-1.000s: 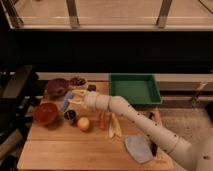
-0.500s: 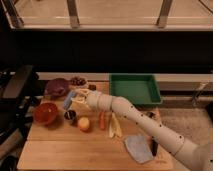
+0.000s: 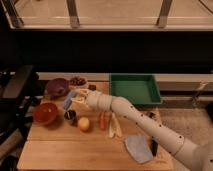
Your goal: Place sponge in tray
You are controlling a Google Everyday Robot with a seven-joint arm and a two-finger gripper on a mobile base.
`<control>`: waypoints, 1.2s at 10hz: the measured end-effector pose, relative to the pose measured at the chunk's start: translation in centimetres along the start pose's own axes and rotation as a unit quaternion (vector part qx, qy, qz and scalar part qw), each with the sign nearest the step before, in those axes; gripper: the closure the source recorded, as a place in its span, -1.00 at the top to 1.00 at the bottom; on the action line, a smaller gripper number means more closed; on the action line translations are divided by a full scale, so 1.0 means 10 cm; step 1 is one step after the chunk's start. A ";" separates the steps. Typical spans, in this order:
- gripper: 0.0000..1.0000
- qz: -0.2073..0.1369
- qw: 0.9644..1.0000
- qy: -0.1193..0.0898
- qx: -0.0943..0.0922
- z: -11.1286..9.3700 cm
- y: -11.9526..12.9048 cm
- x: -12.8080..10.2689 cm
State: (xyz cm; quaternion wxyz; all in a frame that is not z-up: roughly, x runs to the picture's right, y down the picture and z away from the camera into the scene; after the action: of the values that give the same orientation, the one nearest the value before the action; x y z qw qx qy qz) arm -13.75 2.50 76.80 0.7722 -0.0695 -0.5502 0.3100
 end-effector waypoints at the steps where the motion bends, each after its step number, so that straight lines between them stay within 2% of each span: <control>1: -1.00 -0.003 1.000 0.002 0.010 -0.03 -0.04 -0.02; 5: -1.00 -0.027 0.996 0.025 0.081 -0.60 -0.54 -0.21; 8: -1.00 -0.024 0.989 0.040 0.141 -1.17 -0.96 -0.28; 10: -1.00 -0.011 0.982 0.048 0.185 -1.56 -1.19 -0.25; 11: -1.00 -0.001 0.978 0.048 0.203 -1.72 -1.26 -0.20; 12: -1.00 0.003 0.976 0.048 0.211 -1.78 -1.29 -0.17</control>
State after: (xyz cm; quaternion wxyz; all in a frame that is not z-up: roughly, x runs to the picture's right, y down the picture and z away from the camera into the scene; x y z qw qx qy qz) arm 7.01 -4.60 74.32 0.7939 0.0782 -0.4349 0.4178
